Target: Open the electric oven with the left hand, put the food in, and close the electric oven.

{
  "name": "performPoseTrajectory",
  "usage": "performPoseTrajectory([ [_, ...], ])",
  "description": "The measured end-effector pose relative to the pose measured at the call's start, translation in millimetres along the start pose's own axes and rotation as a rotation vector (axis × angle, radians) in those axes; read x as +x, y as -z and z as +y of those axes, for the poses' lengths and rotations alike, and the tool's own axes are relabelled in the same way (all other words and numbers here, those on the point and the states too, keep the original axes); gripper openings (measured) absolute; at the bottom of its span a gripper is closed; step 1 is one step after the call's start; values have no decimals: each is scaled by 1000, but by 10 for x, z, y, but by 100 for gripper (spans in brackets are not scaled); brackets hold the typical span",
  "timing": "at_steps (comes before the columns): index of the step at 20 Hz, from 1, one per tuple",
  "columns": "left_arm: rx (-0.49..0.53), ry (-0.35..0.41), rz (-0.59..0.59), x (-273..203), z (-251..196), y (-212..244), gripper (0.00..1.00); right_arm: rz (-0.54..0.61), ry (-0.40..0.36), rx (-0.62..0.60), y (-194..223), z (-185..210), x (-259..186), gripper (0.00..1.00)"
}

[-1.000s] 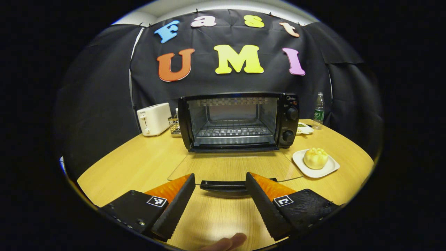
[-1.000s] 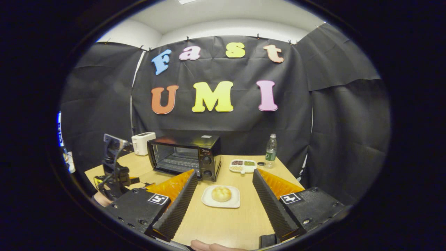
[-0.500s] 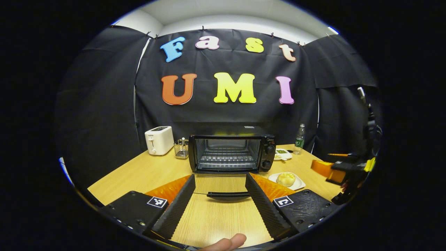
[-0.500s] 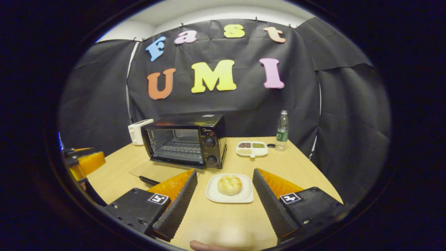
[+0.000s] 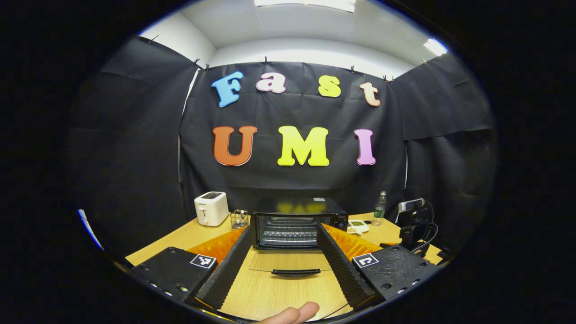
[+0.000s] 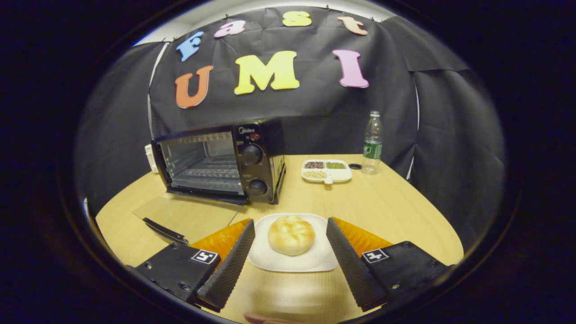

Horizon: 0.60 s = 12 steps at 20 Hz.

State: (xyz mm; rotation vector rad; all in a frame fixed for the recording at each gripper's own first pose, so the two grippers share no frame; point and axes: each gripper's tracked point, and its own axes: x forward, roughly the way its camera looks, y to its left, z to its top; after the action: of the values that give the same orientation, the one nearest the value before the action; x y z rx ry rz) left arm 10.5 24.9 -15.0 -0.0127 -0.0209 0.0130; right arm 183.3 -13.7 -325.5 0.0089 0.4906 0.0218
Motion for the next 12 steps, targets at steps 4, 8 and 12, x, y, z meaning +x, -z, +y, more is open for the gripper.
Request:
performPoseTrajectory([
  [4,8,-26,-32,51,54,-159,88,74,-9,1,150,97,260,99],
  [8,-13,-14,0,110,72,-77,100,118,36,-6,239,-35,406,99],
  [12,-24,-23,18,121,106,31,95,166,17,16,351,1,488,96],
])
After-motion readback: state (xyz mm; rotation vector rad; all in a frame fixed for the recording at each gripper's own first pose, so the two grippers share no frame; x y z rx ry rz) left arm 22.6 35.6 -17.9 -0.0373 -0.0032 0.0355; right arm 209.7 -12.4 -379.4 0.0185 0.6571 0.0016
